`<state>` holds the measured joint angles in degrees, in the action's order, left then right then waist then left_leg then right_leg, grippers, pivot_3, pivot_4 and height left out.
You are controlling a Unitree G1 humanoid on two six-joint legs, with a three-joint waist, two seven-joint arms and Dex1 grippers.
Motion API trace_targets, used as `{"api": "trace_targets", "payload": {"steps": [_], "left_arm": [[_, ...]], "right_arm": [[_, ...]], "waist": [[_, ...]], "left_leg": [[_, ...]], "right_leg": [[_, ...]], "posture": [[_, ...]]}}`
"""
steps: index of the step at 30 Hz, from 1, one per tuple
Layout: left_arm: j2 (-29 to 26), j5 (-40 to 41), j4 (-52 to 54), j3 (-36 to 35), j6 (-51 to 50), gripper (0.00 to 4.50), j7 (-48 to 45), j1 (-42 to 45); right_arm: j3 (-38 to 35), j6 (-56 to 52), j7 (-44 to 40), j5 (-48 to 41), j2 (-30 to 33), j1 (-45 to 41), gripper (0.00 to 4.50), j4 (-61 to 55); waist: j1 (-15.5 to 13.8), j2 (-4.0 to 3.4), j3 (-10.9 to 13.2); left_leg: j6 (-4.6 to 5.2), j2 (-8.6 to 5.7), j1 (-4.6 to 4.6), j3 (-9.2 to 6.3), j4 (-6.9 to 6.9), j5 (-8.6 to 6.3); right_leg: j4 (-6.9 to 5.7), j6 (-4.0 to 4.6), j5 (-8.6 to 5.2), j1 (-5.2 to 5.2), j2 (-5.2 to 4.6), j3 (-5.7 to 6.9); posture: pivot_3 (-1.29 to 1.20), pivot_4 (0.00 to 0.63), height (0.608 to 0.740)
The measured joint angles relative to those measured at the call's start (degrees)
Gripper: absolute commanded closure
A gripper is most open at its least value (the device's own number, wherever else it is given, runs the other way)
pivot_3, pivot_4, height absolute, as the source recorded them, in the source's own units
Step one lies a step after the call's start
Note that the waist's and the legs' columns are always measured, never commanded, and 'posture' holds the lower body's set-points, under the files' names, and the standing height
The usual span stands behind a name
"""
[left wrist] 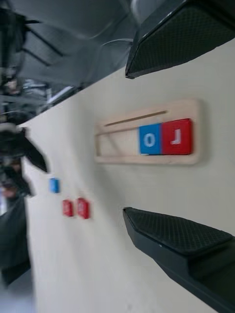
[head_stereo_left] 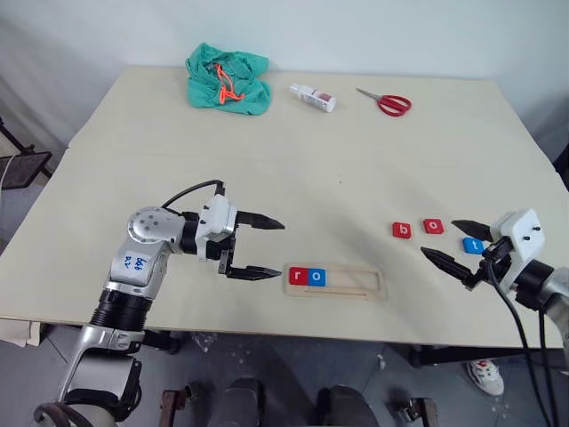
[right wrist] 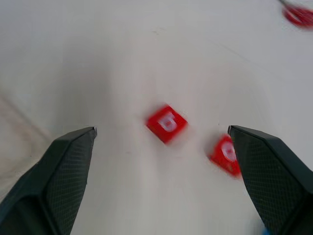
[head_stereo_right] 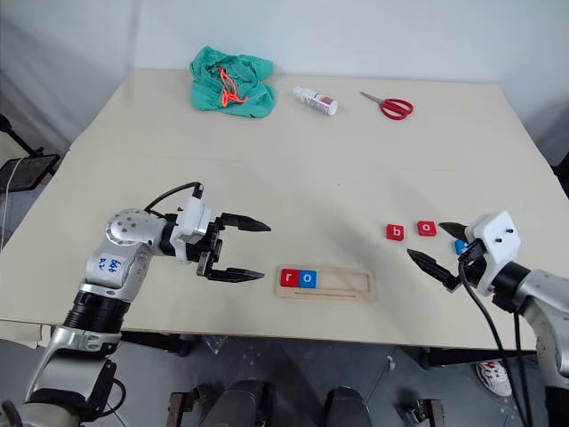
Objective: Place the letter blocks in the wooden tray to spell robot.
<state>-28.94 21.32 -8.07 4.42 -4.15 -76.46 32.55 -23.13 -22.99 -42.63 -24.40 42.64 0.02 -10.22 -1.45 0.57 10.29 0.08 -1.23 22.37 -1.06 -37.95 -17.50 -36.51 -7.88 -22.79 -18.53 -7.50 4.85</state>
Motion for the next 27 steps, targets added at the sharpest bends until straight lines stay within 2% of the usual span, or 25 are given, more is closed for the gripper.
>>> {"api": "trace_targets", "payload": {"steps": [6,12,27], "left_arm": [[3.28,-1.81,-1.49,0.00,5.81,0.03,5.10,-5.38],[3.28,-3.63,-1.28,0.00,8.21,0.03,8.68,-8.41],[2.19,-3.78,-1.56,0.12,11.18,0.03,7.85,-8.44]], "right_arm": [[-0.32,-0.92,5.99,0.10,-5.17,4.89,0.00,-6.26],[-1.33,-3.39,8.36,-1.72,-7.95,11.57,0.00,-13.59],[-2.40,-5.79,10.16,-2.87,-8.03,11.58,0.00,-14.52]], "waist": [[0.10,-0.02,-0.01],[-0.01,-0.03,-0.02],[0.10,-0.06,-0.02]], "left_leg": [[0.00,0.03,-0.04,-0.01,0.02,0.00],[0.02,-0.01,-0.08,-0.03,0.03,-0.01],[0.04,0.00,-0.16,0.02,0.05,0.00]], "right_leg": [[-0.01,0.00,0.00,-0.01,0.02,-0.05],[0.00,-0.03,0.02,0.02,0.01,-0.12],[0.01,-0.04,0.02,0.04,0.02,-0.22]], "posture": [[0.00,0.150,0.740],[0.00,0.150,0.740],[0.00,0.150,0.740]]}}
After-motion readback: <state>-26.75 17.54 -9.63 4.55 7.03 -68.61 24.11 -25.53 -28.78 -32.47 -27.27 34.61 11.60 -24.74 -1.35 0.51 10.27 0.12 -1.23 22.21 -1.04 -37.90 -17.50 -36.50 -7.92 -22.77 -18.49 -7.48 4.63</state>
